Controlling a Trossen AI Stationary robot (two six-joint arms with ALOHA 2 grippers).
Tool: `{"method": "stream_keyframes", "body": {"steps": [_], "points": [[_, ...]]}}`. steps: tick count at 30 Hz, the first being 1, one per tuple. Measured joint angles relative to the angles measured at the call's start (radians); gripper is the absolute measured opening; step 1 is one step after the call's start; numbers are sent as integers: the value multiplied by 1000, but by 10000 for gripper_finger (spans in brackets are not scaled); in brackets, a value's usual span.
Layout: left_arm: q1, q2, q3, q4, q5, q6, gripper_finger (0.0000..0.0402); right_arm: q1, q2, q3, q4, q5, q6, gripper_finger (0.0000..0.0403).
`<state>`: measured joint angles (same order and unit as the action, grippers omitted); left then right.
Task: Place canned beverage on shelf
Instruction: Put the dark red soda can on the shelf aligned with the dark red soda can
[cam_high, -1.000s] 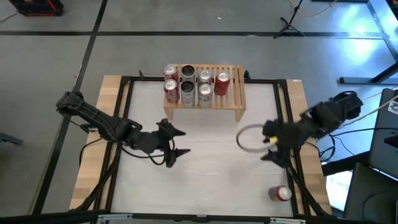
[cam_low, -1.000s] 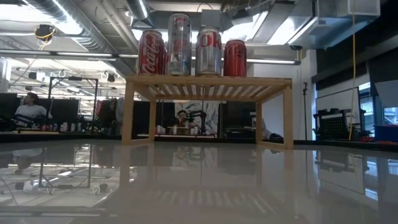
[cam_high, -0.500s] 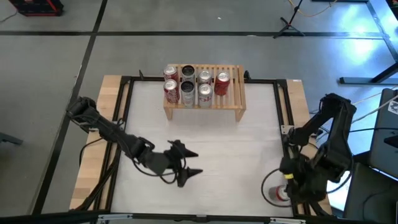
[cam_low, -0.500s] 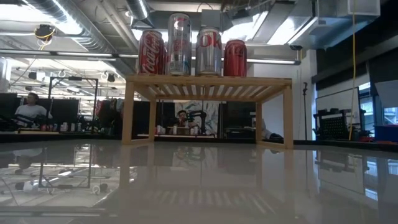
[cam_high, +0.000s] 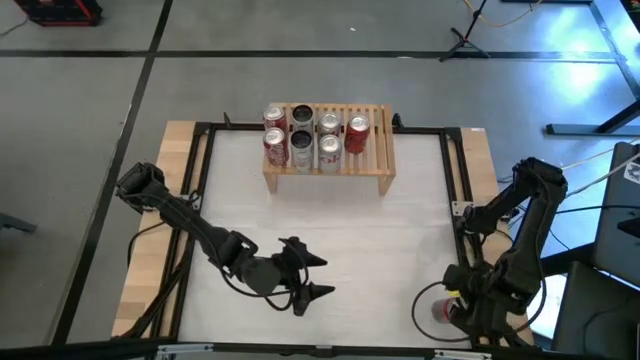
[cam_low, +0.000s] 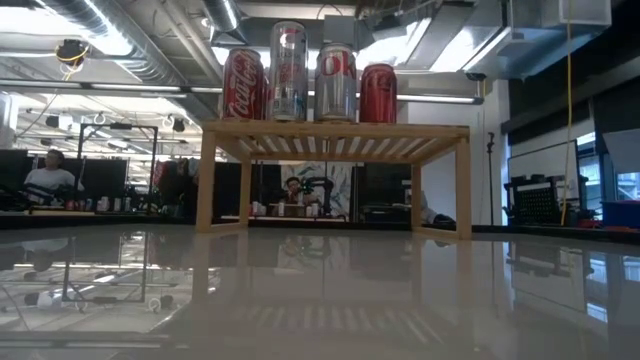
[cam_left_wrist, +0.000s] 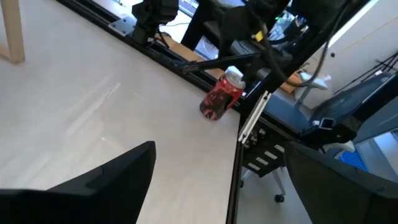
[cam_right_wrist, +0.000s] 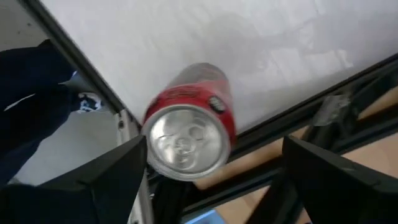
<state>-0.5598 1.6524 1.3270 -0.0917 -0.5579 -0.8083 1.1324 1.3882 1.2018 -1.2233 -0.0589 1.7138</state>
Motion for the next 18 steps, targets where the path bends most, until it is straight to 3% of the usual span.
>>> {"method": "stream_keyframes", "body": {"steps": [18], "points": [[5,0,0,-5,56,-1,351,0,121,0,73,-22,10,360]]}}
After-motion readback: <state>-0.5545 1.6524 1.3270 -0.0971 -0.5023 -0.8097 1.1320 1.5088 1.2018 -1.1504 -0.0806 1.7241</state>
